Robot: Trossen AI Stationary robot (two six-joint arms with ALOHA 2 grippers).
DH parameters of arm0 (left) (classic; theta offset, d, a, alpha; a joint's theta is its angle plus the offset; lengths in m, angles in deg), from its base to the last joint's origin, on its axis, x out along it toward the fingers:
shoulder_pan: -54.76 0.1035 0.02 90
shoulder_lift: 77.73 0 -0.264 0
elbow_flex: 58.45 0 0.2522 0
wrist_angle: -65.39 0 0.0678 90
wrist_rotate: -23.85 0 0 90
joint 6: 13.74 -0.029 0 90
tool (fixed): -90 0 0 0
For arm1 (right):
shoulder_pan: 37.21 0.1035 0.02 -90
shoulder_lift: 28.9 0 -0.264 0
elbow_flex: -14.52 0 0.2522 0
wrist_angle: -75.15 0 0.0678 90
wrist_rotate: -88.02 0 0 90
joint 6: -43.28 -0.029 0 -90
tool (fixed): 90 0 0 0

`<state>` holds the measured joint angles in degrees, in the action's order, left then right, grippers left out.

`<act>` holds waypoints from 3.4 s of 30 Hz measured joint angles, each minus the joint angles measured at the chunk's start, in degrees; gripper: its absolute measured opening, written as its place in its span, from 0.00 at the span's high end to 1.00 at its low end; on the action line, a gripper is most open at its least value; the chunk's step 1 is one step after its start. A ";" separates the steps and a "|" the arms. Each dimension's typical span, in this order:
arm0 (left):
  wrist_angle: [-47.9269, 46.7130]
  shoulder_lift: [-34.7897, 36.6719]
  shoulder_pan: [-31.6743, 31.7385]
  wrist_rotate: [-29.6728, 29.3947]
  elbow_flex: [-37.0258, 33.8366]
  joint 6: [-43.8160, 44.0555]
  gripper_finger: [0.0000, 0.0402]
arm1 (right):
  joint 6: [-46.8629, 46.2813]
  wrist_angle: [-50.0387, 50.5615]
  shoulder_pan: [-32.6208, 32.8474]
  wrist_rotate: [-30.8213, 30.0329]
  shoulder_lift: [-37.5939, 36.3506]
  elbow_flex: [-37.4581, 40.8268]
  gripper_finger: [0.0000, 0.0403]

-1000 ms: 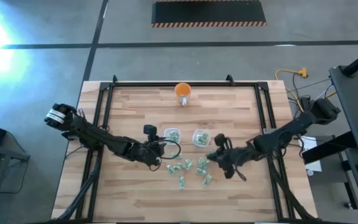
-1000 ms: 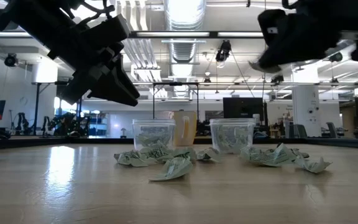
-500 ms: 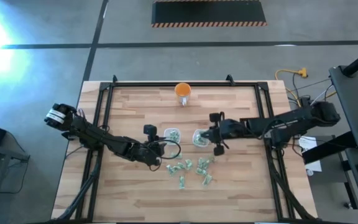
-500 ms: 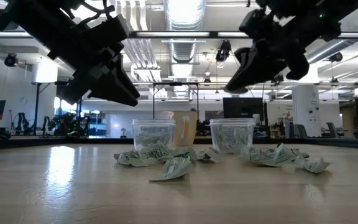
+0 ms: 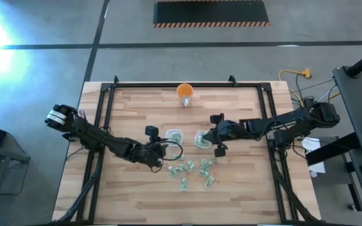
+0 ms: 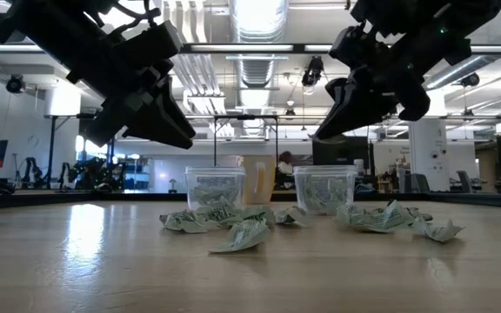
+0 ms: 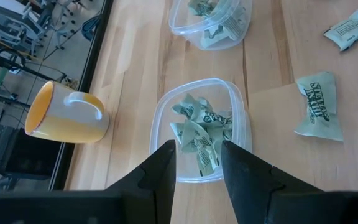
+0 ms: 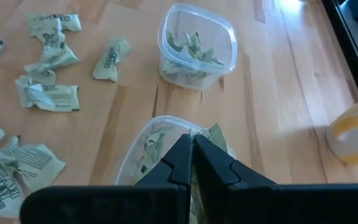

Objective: Pick and place Stevia / Truvia into bins
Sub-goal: Put the green stevia packet into the right transparent container, then put the green stevia packet into the left transparent container

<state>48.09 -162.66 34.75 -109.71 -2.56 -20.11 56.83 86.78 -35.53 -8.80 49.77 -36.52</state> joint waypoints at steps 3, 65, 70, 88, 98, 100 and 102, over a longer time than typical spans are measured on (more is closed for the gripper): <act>0.00 0.00 0.00 0.01 0.00 0.00 0.72 | 0.07 0.06 0.03 -0.03 0.06 0.02 0.97; 10.78 -13.03 -0.11 34.74 0.05 5.74 0.72 | -1.59 7.87 10.48 2.53 -10.05 -0.44 0.84; 11.48 -13.65 0.20 35.02 0.22 5.63 0.72 | -1.59 7.87 10.48 2.53 -10.05 -0.44 0.84; 10.27 -13.04 0.44 34.86 0.04 4.13 0.98 | -1.59 7.87 10.48 2.48 -10.03 -0.44 0.84; 2.75 -9.48 0.48 33.38 -0.16 7.60 0.99 | -1.59 7.91 10.46 2.46 -9.98 -0.44 0.84; -0.75 -8.20 0.45 33.20 -0.16 10.76 0.99 | -1.59 7.98 10.46 2.44 -9.98 -0.44 0.84; -5.48 -6.63 0.42 32.01 -0.20 14.54 1.00 | -1.59 7.98 10.46 2.42 -9.98 -0.44 0.84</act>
<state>42.62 -169.29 35.16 -77.70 -2.76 -5.57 55.24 94.76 -25.07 -6.38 39.79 -36.95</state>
